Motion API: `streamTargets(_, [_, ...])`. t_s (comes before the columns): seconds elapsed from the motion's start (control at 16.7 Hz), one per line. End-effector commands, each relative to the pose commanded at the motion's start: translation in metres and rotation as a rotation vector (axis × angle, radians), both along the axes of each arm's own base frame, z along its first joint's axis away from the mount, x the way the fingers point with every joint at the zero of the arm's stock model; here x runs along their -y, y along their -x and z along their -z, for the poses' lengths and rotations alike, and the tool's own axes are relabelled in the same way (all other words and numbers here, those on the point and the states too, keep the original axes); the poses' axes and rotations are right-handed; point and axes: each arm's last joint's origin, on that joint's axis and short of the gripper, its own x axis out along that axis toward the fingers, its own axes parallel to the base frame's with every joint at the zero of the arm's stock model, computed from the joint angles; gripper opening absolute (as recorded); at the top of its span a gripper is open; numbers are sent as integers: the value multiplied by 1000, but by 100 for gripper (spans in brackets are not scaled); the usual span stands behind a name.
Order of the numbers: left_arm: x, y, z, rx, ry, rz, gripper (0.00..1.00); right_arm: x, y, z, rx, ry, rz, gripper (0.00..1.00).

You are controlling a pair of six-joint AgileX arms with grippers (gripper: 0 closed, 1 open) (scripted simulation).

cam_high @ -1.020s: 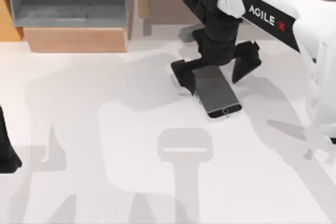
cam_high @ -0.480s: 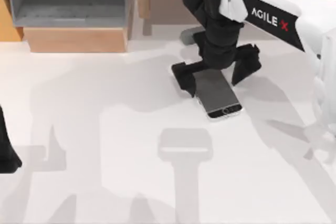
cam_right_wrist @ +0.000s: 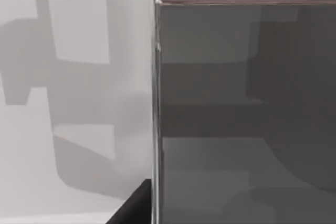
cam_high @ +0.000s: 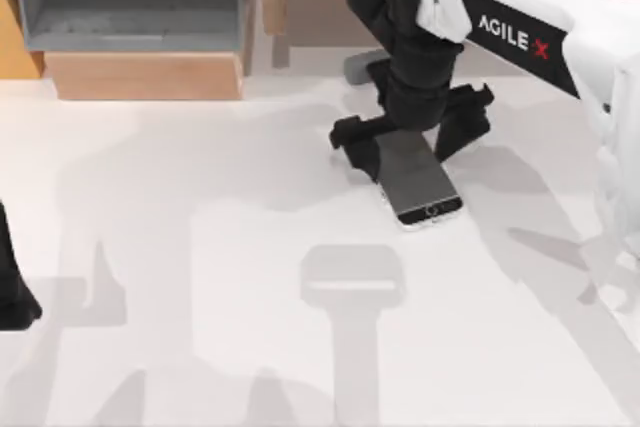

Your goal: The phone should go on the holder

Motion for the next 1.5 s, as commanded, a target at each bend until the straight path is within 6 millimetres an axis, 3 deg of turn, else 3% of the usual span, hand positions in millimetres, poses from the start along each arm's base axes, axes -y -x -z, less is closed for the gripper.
streamTargets(0.24, [0,0,0,0,0,0,100,0,0,0,0,0,0,2])
streamTargets(0.3, [0,0,0,0,0,0,100,0,0,0,0,0,0,0])
streamTargets(0.72, [0,0,0,0,0,0,100,0,0,0,0,0,0,0])
streamTargets(0.78, [0,0,0,0,0,0,100,2,0,-16,21,-7,3,0])
streamTargets(1.08, [0,0,0,0,0,0,100,2,0,-32,27,-11,3,0])
streamTargets(1.5, [0,0,0,0,0,0,100,2,0,-39,31,-13,4,0])
